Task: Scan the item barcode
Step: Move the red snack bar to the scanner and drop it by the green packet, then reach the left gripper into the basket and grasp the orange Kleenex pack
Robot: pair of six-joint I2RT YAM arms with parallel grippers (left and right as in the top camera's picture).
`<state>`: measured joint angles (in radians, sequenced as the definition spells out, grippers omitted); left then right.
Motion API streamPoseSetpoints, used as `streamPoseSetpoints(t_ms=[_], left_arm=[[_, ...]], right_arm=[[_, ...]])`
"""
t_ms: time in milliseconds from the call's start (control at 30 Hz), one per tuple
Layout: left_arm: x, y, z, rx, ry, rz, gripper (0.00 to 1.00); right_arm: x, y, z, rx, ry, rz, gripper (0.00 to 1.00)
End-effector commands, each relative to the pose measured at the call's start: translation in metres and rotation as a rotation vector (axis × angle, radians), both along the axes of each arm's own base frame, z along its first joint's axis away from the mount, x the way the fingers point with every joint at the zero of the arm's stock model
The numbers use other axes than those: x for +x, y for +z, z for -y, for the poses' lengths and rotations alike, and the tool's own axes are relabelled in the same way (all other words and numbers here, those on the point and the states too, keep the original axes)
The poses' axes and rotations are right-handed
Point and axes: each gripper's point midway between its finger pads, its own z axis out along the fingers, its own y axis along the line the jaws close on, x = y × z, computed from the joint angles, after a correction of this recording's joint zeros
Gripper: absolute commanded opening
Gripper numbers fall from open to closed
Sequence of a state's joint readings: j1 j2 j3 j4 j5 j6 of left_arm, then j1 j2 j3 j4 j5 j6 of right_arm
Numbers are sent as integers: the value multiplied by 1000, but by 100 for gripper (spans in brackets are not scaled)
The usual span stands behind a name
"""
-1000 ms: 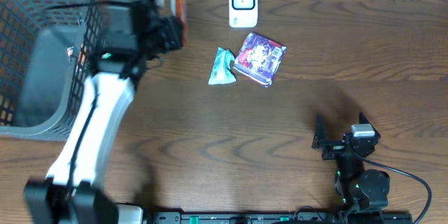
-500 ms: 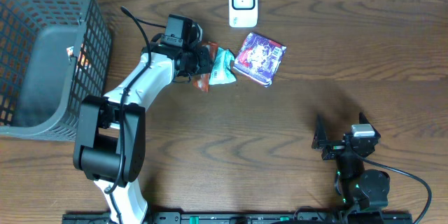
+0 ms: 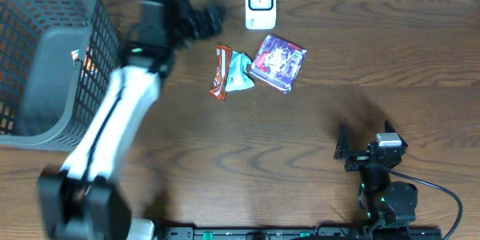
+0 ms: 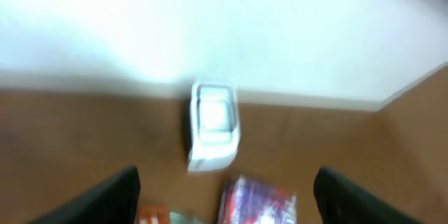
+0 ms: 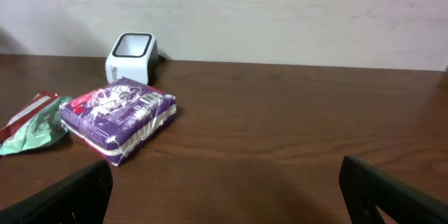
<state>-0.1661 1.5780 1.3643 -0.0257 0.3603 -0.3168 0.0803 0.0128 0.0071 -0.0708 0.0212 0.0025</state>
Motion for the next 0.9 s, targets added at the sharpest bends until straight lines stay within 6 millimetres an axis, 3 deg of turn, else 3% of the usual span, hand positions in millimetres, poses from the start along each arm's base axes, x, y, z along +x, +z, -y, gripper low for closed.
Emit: streamPoseSetpoints(t_ms=[0,67,133,267,333,433,600,700,867], left_arm=[[-19,100,-43,-26,85,258,80],[-32,140,-73,-28,150,374,80],[-44,164,-107,-18,236,439,80],[-62,178,-191,27,472,464,79],[-68,169,-233,50,573,429,78],[-75,141,-288,67,696,328,75],[-82,88,-352,71,831,158,75],[-80,65,-373,65,866,101,75],[-64,22,-387,109,849,7,75]], right_arm=[[0,-1,0,-11,0,-1,99],[0,-1,0,-11,0,-1,99],[0,-1,0,-11,0,-1,99],[0,-1,0,-11,0,-1,99],[0,-1,0,-11,0,-1,99],[0,-1,0,-11,0,-1,99],[0,-1,0,-11,0,-1,99],[0,-1,0,-11,0,-1,99],[0,-1,0,-11,0,-1,99]])
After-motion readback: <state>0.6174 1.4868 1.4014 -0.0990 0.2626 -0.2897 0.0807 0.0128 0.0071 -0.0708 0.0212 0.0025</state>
